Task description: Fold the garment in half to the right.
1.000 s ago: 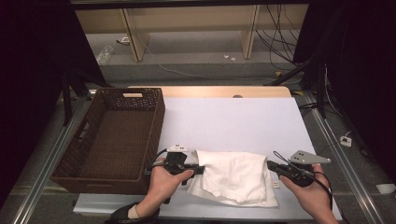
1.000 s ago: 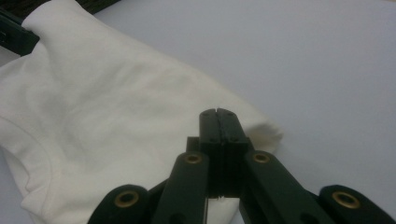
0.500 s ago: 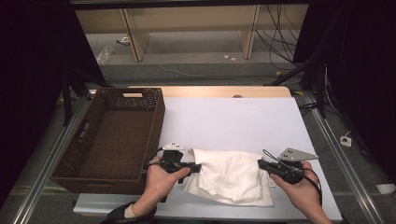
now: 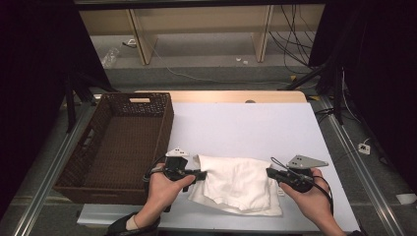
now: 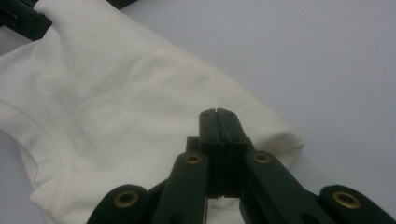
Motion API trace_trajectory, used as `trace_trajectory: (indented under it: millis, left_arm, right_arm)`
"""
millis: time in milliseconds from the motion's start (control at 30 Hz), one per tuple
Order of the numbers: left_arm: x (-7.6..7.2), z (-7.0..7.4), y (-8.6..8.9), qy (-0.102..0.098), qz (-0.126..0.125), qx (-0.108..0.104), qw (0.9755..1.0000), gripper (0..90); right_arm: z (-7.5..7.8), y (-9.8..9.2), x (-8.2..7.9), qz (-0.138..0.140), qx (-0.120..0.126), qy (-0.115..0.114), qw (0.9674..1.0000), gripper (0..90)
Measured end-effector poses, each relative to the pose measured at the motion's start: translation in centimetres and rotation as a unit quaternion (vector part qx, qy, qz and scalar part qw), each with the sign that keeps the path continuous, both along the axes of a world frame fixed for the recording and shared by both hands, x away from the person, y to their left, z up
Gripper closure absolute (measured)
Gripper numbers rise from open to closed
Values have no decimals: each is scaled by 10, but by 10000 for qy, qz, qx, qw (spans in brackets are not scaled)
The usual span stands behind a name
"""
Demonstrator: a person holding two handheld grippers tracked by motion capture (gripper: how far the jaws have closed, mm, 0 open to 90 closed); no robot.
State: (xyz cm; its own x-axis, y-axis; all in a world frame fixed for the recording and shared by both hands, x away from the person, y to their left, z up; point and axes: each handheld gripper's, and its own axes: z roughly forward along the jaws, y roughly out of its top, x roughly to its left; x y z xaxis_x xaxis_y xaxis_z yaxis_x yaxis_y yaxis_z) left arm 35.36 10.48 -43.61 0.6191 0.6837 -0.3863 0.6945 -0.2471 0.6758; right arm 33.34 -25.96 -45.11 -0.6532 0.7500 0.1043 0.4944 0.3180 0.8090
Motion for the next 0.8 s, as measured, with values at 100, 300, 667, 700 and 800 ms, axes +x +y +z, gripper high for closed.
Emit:
trace_trajectory:
  millis: [100, 300, 667, 700, 800]
  left_arm:
    - [0, 1, 2, -8, 25, -5, 10000, 824]
    - [1, 2, 6, -7, 67, -48, 10000, 824]
    - [0, 4, 9, -40, 81, -4, 10000, 824]
    - [0, 4, 9, -42, 79, 1, 10000, 824]
    - [0, 4, 10, -41, 98, -10, 9999, 824]
  right_arm:
    - [0, 6, 2, 50, -17, 16, 10000, 900]
    - [-1, 17, 6, 144, -5, 19, 9999, 900]
    - [-2, 34, 11, 270, -2, 45, 9996, 900]
    - [-2, 37, 12, 289, 10, 47, 9996, 900]
    - [-4, 44, 13, 371, 3, 71, 9993, 900]
